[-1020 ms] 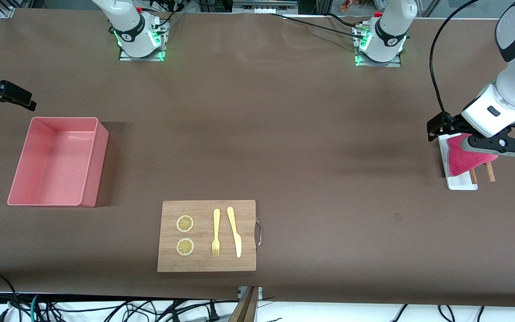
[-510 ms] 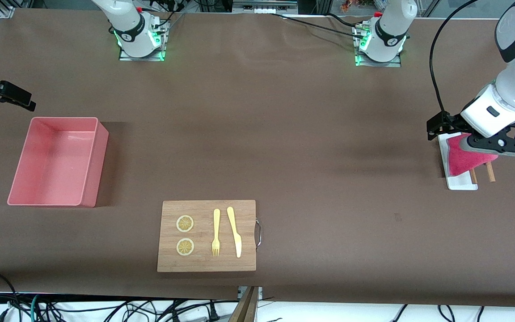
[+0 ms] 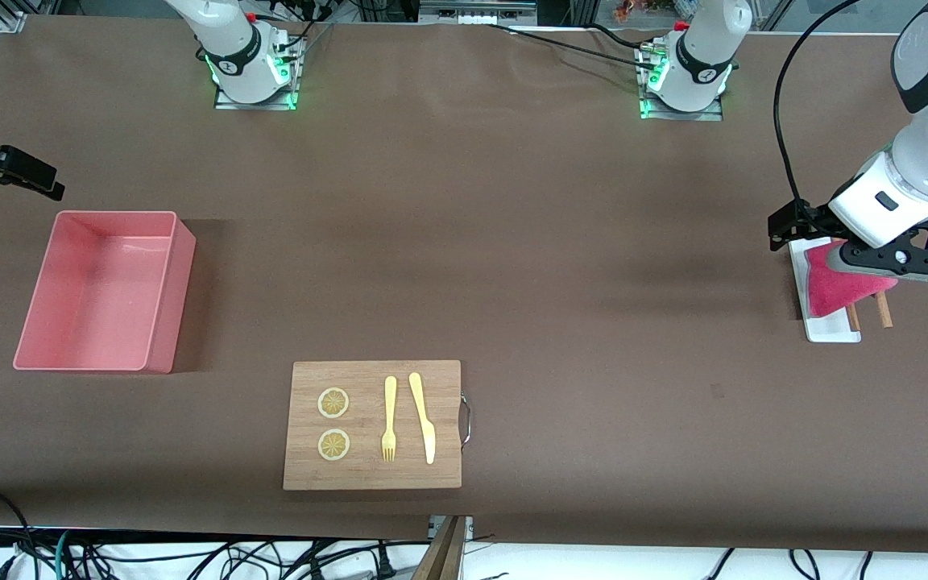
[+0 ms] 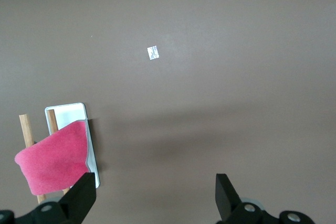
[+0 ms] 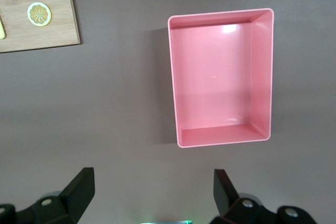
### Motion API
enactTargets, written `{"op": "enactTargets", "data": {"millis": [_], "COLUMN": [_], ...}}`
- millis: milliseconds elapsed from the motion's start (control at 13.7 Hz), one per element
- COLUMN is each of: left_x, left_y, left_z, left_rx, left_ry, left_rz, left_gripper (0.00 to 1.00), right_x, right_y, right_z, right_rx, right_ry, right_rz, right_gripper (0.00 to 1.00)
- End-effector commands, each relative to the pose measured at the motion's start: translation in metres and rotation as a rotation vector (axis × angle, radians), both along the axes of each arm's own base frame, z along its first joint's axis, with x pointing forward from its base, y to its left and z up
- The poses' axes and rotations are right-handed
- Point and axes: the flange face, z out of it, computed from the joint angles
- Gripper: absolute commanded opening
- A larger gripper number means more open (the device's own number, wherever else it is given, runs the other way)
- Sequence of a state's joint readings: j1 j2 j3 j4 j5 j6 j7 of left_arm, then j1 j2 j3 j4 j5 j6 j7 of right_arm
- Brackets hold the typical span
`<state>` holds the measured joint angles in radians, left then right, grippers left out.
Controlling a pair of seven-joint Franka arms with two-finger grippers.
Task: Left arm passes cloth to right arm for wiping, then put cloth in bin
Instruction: 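Grasp the pink cloth on the white holder with the left gripper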
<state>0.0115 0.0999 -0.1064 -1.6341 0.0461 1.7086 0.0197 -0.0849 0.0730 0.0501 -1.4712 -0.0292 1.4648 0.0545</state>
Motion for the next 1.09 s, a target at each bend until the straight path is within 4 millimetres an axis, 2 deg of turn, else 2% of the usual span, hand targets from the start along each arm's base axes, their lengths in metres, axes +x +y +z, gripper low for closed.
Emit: {"op": "enactTargets", "data": {"millis": [0,583,729,874,1020], "left_x": [0.002,0.0,-0.004,0.001,0.012], "left_y": [0.0,-0.001,-0.002,0.002,0.012], "left_z": [0.004,0.002,-0.017,-0.038,-0.073], "left_rx": [-0.002,0.003,0.006,-0.004,-0.012], "left_ry": [0.009,0.033,0.129,0.176,0.238], "left_rz": [0.001,-0.002,-0.058,-0.147,-0.22], "left_gripper": [1.0,1.0,1.0,1.0,1.0], "right_x": [0.004,0.004,0.004,0.005,0.005], "right_y": [-0.004,-0.004,-0.004,-0.004,-0.005], "right_z": [0.004,0.004,0.004,0.003,0.003], "right_rx": [-0.009,-0.009,-0.01,-0.01,-0.01], "right_ry": [-0.005,-0.006,-0.008,-0.005,-0.005], "right_rz": [0.015,0.015,0.013,0.013,0.013], "right_gripper": [1.0,1.0,1.0,1.0,1.0]}}
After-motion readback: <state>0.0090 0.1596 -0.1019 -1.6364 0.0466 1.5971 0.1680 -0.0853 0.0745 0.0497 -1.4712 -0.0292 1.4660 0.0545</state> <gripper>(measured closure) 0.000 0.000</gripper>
